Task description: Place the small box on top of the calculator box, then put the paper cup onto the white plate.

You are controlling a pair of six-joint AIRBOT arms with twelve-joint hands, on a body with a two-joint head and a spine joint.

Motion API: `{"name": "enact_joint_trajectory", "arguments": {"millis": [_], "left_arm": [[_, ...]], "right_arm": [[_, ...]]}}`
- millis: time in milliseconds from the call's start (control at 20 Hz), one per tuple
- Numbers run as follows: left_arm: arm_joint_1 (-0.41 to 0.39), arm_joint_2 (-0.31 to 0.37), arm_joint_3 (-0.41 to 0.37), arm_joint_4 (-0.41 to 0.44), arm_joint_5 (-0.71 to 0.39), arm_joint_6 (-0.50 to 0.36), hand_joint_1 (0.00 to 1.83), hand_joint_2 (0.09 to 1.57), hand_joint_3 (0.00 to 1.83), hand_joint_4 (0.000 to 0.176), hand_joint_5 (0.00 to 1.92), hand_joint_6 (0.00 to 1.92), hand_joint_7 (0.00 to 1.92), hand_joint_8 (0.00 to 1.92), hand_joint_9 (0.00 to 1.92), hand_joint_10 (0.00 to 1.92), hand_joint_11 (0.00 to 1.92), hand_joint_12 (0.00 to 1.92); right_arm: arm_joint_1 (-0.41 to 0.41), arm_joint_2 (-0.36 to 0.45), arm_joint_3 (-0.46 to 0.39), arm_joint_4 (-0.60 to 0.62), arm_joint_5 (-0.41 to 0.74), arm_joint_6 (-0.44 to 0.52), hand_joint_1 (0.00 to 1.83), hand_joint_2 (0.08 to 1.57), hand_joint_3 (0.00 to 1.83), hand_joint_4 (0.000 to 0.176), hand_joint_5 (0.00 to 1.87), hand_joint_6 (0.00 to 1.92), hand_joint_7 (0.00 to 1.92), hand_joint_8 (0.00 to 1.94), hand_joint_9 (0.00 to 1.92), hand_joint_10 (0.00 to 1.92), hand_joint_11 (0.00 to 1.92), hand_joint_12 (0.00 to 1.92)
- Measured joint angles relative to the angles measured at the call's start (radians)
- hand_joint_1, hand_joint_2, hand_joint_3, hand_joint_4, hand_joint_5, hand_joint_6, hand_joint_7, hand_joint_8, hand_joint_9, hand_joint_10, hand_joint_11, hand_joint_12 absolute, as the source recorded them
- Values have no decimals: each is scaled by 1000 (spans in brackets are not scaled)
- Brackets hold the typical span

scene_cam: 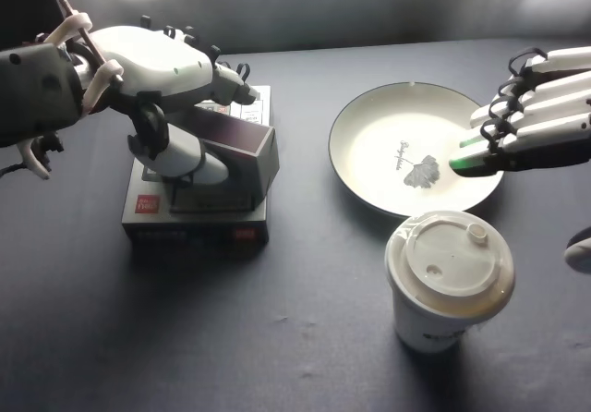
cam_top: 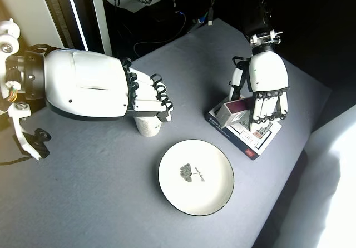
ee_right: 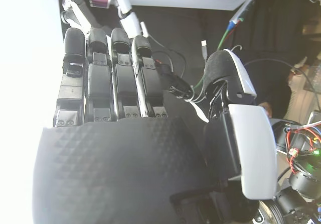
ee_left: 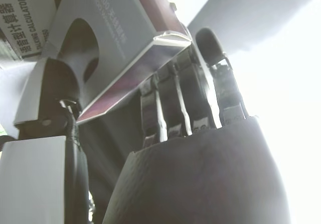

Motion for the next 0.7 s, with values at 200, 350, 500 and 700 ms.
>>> {"name": "enact_joint_trajectory", "arguments": {"millis": [200,350,500,700], "left_arm": [[-1,1,-2,0,0,0,588,1086,0,0,191,1,289,1,309,1,0,855],[-4,17,-13,-10,4,0,578,1047,0,0,120,0,214,1,237,0,0,711],[-11,37,-34,-24,-2,1,502,1020,0,0,51,0,131,0,148,0,0,526],[-23,77,-87,-93,-2,39,486,1018,0,0,45,9,130,10,142,12,0,484]], "right_arm": [[6,-10,0,-46,35,28,377,1154,0,0,241,2,263,3,230,8,0,752],[10,-31,0,-49,38,32,356,1140,0,0,236,3,251,2,219,5,0,752],[19,-61,2,-72,38,45,415,1082,0,0,197,0,210,0,191,0,0,676],[30,-84,2,-117,23,82,604,991,0,0,15,1,7,0,7,0,0,214]]}}
